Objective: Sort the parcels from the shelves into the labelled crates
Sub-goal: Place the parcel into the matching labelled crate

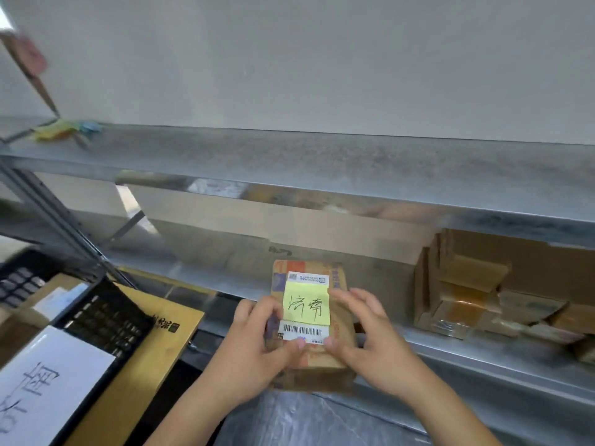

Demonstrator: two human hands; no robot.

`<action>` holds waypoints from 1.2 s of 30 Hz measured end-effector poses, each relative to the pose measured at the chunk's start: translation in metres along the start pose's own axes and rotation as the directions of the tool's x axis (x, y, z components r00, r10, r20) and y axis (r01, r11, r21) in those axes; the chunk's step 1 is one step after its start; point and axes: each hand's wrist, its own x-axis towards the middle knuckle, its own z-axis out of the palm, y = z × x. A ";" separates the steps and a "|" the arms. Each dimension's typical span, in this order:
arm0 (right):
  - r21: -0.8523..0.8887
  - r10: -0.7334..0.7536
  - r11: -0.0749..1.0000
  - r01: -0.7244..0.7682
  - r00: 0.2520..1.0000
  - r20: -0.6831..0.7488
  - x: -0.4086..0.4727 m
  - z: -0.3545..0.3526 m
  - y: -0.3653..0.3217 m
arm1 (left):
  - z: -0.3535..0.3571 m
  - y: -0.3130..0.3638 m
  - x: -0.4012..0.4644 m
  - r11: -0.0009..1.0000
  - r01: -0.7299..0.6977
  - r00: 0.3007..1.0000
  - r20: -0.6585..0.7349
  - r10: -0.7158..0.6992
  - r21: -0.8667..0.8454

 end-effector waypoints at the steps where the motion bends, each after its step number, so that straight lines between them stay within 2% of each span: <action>1: -0.016 -0.001 1.000 0.001 1.000 0.023 -0.001 0.002 -0.002 | -0.001 -0.001 -0.005 1.000 0.005 1.000 -0.013 -0.005 -0.001; 7: -0.173 -0.192 0.963 0.206 0.977 0.095 0.000 0.015 -0.028 | -0.012 -0.003 -0.031 0.998 -0.065 0.997 -0.035 0.065 -0.014; 10: -0.283 -0.223 0.923 0.261 0.961 0.162 0.008 0.031 -0.046 | -0.026 -0.015 -0.042 0.998 -0.060 0.996 -0.062 0.058 -0.027; 16: -0.399 -0.266 0.831 0.388 0.906 0.328 0.027 0.081 -0.092 | -0.071 -0.060 -0.077 0.997 0.008 0.991 -0.135 0.002 0.075; 22: -0.394 -0.294 0.779 0.487 0.839 0.458 0.042 0.160 -0.153 | -0.137 -0.104 -0.136 0.975 0.143 0.969 -0.224 -0.104 0.168; 28: -0.332 -0.353 0.751 0.572 0.771 0.530 0.056 0.232 -0.216 | -0.202 -0.146 -0.187 0.960 0.230 0.936 -0.308 -0.174 0.158; 36: -0.304 -0.378 0.734 0.607 0.738 0.559 0.102 0.284 -0.290 | -0.264 -0.179 -0.185 0.950 0.290 0.869 -0.447 -0.211 0.117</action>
